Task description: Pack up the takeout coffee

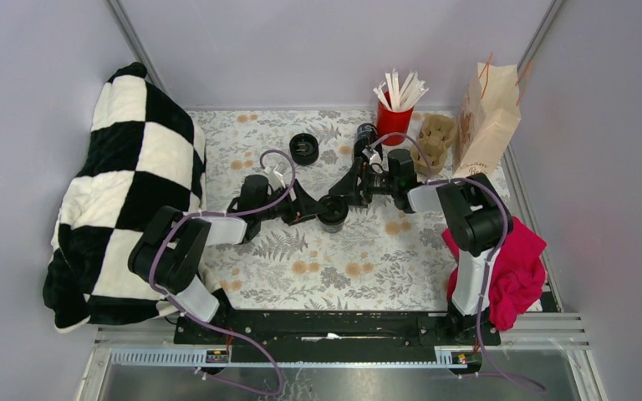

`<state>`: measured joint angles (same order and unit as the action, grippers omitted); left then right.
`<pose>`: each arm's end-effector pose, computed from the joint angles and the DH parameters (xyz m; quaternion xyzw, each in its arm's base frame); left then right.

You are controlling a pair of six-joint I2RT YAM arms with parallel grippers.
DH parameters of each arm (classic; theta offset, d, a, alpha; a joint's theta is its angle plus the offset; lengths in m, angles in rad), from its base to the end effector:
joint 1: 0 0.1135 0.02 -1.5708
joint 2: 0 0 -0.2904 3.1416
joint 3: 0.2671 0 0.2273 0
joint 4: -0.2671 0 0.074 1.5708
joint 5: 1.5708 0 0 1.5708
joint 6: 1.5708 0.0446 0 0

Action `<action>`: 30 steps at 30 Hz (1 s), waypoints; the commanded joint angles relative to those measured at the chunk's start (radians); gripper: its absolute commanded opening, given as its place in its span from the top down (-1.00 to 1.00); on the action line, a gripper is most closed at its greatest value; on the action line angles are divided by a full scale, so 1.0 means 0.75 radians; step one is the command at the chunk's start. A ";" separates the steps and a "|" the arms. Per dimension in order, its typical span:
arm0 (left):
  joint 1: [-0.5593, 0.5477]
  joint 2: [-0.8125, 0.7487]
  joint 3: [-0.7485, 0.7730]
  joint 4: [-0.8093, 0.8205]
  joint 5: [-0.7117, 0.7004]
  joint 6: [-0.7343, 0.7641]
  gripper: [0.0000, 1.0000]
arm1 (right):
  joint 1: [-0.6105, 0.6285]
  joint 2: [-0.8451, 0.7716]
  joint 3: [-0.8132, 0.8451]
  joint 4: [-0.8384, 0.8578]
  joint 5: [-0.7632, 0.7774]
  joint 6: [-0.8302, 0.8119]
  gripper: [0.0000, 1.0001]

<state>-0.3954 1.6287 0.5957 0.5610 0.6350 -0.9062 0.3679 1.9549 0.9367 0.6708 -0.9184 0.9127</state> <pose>0.2653 -0.1394 0.1959 -0.0469 0.8251 -0.5124 0.2334 0.3512 0.1733 0.1932 -0.0477 0.7753 0.5985 0.1960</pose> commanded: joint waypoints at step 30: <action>0.000 0.075 -0.153 -0.282 -0.210 0.139 -0.31 | 0.013 0.107 -0.265 0.167 0.184 -0.026 -0.53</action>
<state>-0.3973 1.6360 0.5476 0.6647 0.6167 -0.9218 0.3721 2.0190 0.7536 1.0885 -0.8215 1.0107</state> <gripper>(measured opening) 0.660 0.795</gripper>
